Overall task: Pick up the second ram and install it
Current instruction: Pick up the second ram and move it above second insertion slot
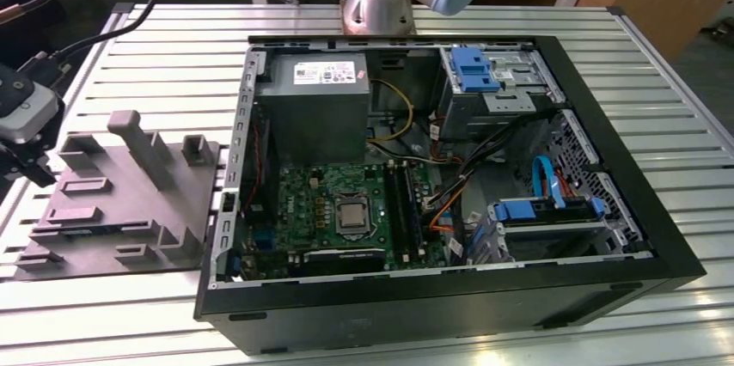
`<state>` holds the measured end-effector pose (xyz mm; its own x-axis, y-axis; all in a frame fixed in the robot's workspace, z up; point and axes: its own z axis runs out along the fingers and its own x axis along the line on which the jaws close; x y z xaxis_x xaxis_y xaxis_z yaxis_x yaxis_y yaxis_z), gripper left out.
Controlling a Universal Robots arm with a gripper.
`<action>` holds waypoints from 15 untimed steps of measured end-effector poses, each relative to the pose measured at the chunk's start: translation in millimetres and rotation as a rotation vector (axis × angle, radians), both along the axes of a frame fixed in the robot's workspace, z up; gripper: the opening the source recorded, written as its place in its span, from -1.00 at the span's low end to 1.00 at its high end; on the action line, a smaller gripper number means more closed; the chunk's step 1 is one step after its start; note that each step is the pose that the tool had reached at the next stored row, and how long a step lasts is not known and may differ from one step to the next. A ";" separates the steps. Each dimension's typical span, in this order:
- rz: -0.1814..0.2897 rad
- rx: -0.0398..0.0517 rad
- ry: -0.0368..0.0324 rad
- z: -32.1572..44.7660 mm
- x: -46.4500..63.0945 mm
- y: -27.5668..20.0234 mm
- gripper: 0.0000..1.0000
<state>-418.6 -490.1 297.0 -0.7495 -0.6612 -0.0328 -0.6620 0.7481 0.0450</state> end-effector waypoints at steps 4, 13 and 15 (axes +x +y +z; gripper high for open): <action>0.072 0.0000 0.0000 0.0 0.0 0.0 -0.80; 0.237 0.0000 0.0000 -0.1 0.0 0.0 -0.80; 0.273 0.0000 0.0000 -0.2 0.0 0.0 -0.80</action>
<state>-418.6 -490.1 296.8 -0.5435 -0.8388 -0.0328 -0.8392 0.5420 0.0450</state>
